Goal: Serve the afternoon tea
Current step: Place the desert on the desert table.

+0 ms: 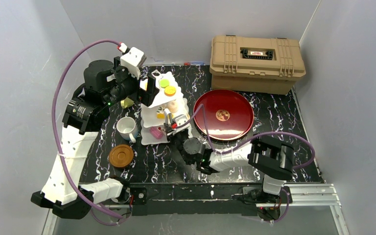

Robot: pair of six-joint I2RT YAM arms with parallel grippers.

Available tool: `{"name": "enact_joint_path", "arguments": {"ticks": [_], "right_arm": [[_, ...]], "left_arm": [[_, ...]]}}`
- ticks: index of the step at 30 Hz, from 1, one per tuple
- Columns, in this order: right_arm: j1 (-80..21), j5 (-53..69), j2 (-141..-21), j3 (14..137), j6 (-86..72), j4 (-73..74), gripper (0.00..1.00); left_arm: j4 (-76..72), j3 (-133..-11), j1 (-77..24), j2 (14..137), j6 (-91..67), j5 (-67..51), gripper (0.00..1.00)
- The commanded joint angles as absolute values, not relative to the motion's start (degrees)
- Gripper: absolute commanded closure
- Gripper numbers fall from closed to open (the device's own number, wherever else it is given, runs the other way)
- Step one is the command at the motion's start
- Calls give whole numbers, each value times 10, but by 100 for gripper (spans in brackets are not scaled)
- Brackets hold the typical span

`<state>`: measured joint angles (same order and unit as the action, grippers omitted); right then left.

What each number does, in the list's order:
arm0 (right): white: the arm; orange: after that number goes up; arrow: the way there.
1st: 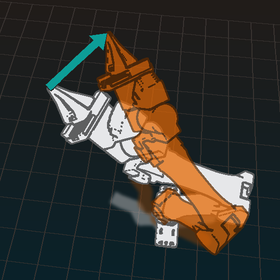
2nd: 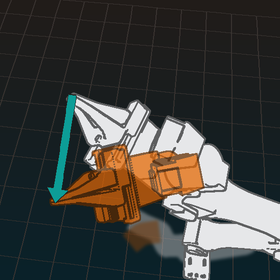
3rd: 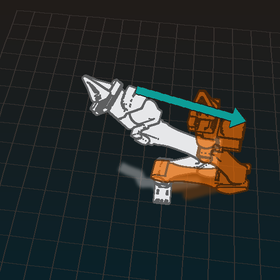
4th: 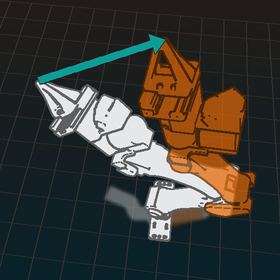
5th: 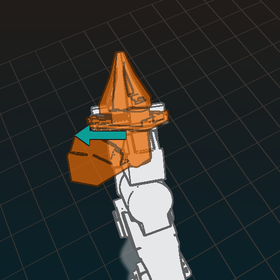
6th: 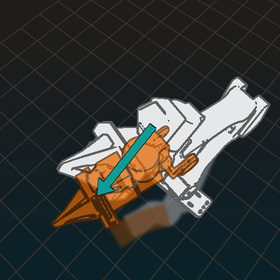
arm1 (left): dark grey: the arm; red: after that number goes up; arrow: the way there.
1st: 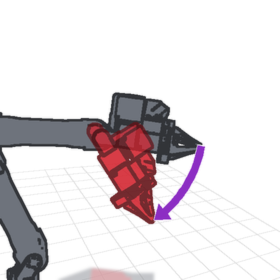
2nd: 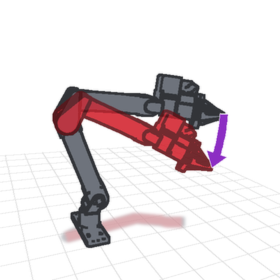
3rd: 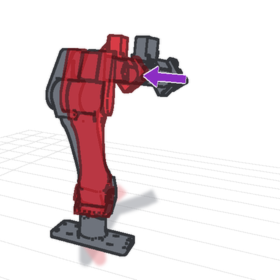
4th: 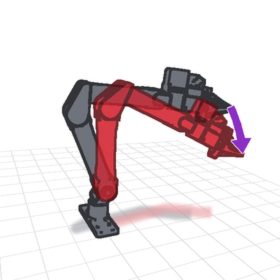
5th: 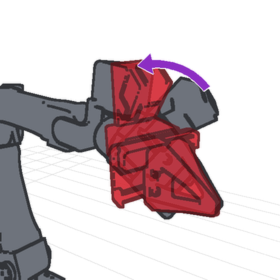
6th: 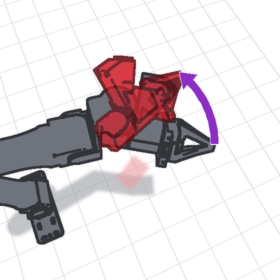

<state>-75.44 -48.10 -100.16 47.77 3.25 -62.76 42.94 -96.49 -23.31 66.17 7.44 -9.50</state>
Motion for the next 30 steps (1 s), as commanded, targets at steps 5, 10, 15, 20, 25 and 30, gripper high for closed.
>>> {"name": "enact_joint_path", "arguments": {"ticks": [5, 10, 15, 20, 25, 30], "right_arm": [[-779, -500, -979, 469, 25, -673, 50], [-788, -497, -965, 472, 29, -664, 43], [-793, -511, -938, 472, 47, -663, 42], [-793, -533, -856, 436, 63, -639, 54], [-789, -566, -749, 406, 63, -521, 63], [-746, -579, -624, 399, -3, -305, 65]], "left_arm": [[435, -978, -229, 651, 69, -103, 1], [432, -979, -229, 651, 66, -107, 1], [432, -977, -230, 651, 65, -107, 1], [432, -979, -229, 651, 69, -104, 1], [432, -979, -230, 654, 64, -109, 1], [433, -984, -229, 652, 65, -108, 1]]}}
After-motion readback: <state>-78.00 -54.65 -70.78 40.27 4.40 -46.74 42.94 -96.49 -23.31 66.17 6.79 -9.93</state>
